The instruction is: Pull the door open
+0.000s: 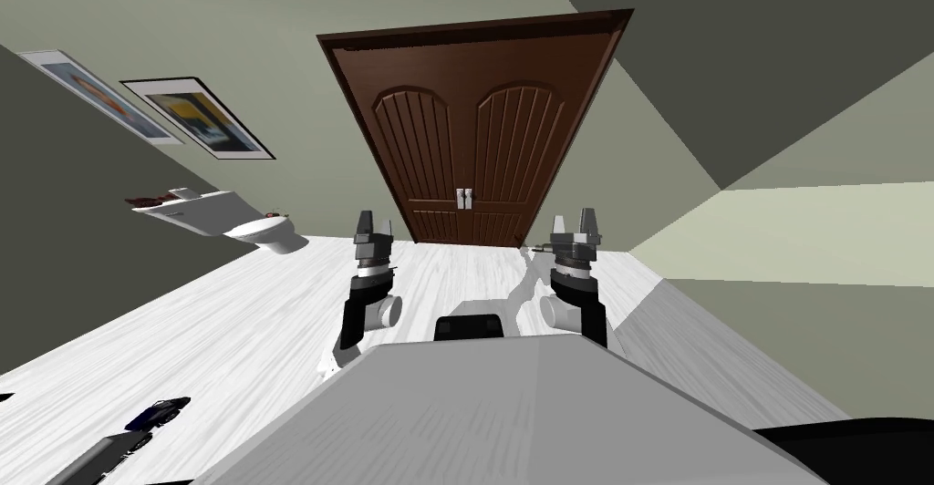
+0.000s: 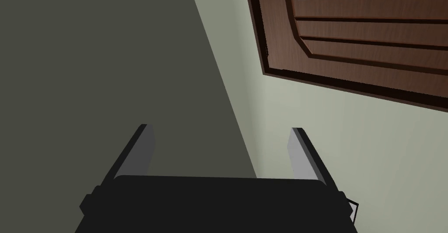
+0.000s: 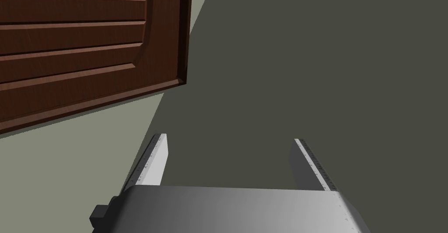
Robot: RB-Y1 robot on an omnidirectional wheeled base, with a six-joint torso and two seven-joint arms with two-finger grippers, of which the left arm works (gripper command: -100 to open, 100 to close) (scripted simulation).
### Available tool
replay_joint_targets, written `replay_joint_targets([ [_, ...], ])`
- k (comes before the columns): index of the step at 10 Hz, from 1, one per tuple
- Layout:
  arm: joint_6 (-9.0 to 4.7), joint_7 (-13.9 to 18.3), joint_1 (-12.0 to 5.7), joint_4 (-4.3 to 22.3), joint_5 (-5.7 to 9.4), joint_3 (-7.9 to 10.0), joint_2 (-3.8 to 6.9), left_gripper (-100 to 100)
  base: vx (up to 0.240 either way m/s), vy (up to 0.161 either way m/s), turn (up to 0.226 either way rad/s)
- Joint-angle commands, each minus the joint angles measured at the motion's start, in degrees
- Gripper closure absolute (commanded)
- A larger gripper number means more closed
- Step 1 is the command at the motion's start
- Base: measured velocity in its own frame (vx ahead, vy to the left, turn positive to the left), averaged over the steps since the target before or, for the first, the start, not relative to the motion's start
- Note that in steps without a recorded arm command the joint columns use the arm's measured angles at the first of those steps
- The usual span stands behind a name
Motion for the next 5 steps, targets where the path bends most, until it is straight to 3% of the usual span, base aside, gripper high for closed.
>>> replay_joint_targets([
  [1, -0.18, 0.41, -1.19, 2.50, 0.13, -0.17, 0.37, -100, 0.088, -0.029, -0.020],
  [5, -0.23, 1.61, -4.49, 8.82, 0.62, -0.31, 1.52, -100, 0.094, -0.024, -0.022],
])
